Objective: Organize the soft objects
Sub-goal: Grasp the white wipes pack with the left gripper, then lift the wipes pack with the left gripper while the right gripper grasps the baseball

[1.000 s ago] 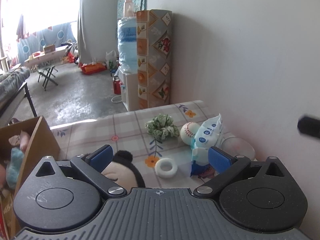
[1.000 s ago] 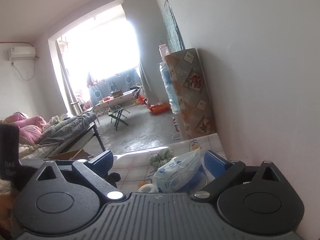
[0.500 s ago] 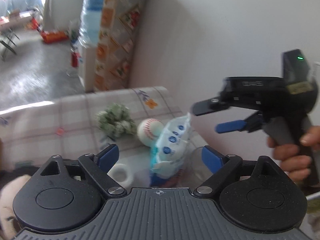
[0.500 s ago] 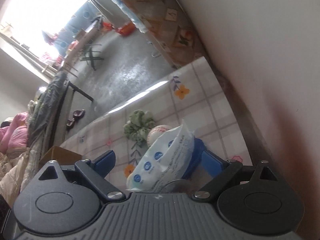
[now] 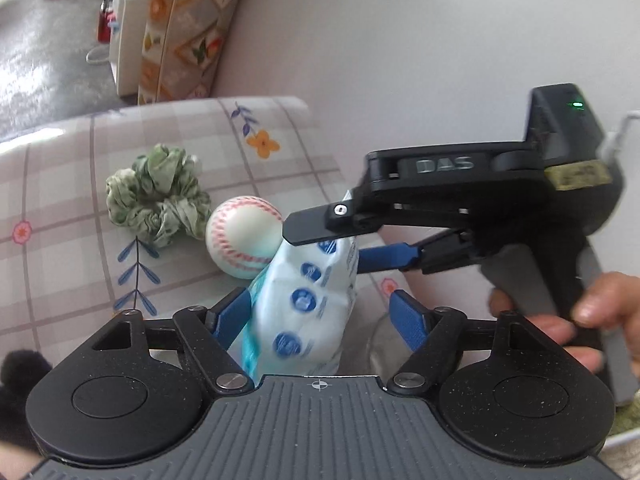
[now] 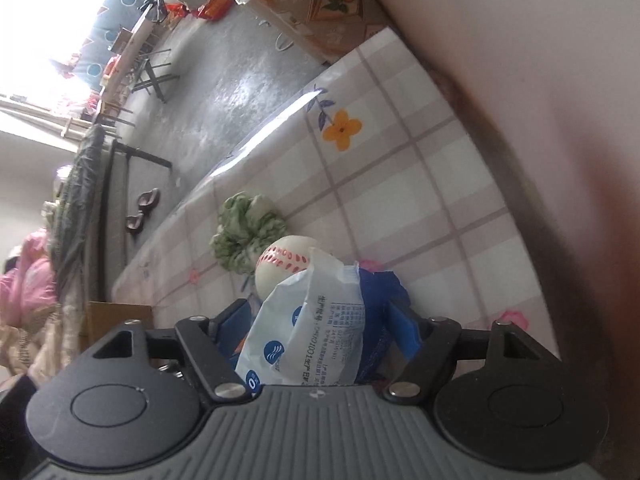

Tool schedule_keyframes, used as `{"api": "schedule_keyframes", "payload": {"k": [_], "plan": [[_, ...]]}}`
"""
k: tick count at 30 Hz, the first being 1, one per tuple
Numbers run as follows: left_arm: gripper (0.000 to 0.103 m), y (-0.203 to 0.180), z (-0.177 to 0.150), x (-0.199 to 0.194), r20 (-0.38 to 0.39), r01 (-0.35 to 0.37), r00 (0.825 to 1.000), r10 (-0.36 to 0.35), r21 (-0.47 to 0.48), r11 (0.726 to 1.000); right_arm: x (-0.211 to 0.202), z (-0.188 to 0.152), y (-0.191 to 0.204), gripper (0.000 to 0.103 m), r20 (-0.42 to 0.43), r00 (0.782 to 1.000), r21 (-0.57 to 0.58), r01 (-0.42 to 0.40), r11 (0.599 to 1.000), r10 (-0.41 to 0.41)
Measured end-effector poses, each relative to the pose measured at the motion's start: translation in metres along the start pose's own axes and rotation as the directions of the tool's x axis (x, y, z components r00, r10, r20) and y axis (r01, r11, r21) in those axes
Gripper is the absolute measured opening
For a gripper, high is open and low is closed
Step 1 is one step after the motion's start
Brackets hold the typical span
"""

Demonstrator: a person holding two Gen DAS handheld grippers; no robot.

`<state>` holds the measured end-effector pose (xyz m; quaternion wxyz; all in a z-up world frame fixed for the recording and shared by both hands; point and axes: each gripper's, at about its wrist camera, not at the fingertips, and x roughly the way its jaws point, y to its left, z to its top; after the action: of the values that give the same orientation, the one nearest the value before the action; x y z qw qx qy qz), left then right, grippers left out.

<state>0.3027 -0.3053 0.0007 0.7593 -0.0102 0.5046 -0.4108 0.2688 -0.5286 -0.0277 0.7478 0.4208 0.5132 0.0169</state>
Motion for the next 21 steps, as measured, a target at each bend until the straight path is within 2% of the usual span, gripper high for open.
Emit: {"api": "schedule_keyframes", "payload": {"k": [4, 6, 8, 10, 12, 14, 21], "plan": [[0.072, 0.004, 0.005, 0.006, -0.029, -0.010, 1.000, 0.010, -0.014, 1.000, 0.003, -0.001, 0.004, 0.076, -0.019, 1.000, 0.014, -0.022, 1.000, 0.022], [0.067, 0.005, 0.005, 0.008, -0.045, -0.021, 0.999, 0.020, -0.010, 1.000, 0.005, 0.000, 0.006, 0.076, -0.026, 0.999, 0.015, -0.033, 0.999, 0.033], [0.055, 0.006, 0.004, 0.010, -0.054, -0.053, 0.997, 0.052, -0.010, 0.999, 0.007, 0.000, 0.009, 0.076, -0.032, 0.999, 0.008, -0.039, 0.999, 0.040], [0.049, 0.010, 0.004, 0.011, -0.057, -0.072, 0.996, 0.071, -0.023, 0.997, 0.007, 0.000, 0.011, 0.076, -0.028, 0.999, -0.010, -0.040, 0.999, 0.040], [0.046, 0.014, 0.002, 0.008, -0.050, -0.051, 0.998, 0.049, -0.047, 0.998, 0.004, 0.000, 0.013, 0.076, -0.018, 0.999, -0.026, -0.046, 0.999, 0.046], [0.032, 0.015, 0.000, 0.005, -0.043, -0.041, 0.998, 0.038, -0.061, 0.997, -0.004, -0.001, 0.015, 0.075, 0.010, 0.999, -0.054, -0.046, 0.997, 0.046], [0.028, 0.019, -0.006, -0.012, 0.006, -0.041, 0.999, 0.042, -0.122, 0.992, -0.035, -0.001, 0.024, 0.072, 0.100, 0.994, -0.147, -0.036, 0.989, 0.051]]}}
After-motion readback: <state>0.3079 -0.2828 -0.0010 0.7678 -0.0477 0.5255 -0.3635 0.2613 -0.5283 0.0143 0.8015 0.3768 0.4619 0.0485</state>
